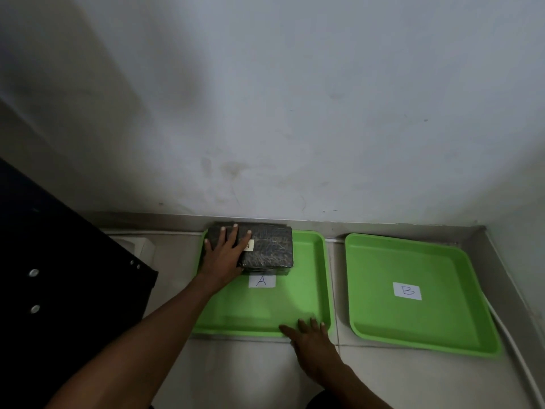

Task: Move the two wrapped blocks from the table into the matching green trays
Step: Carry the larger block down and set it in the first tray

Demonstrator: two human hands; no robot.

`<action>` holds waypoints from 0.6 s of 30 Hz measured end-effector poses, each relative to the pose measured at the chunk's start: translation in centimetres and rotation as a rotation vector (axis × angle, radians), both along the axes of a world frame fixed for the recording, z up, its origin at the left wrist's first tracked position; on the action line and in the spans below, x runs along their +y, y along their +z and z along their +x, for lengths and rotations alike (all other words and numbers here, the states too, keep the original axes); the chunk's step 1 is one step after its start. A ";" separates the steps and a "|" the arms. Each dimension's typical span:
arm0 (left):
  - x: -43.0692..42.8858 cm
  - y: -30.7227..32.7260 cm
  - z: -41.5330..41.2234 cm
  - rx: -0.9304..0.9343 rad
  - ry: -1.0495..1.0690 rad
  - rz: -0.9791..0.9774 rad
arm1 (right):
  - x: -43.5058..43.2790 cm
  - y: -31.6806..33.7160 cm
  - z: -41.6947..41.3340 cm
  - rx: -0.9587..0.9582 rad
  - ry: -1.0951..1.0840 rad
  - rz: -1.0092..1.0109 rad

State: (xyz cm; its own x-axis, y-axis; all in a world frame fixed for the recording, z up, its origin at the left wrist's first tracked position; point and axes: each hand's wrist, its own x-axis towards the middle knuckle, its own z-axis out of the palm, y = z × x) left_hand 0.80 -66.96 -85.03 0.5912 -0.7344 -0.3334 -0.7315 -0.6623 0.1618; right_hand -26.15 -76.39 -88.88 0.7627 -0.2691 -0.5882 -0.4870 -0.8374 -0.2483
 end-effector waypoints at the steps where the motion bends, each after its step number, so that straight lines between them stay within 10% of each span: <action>1: 0.0 -0.1 -0.2 -0.008 0.006 -0.007 | 0.0 0.0 0.1 -0.003 0.002 -0.006; 18: 1.1 1.4 -1.7 0.006 0.025 -0.011 | 0.6 1.0 -0.1 -0.063 -0.056 -0.036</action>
State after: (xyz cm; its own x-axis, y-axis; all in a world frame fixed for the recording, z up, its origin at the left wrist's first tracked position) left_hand -0.89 -65.82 -83.62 0.6072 -0.7232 -0.3290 -0.7139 -0.6784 0.1735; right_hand -26.22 -75.77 -87.93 0.7813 -0.3321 -0.5284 -0.5174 -0.8182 -0.2508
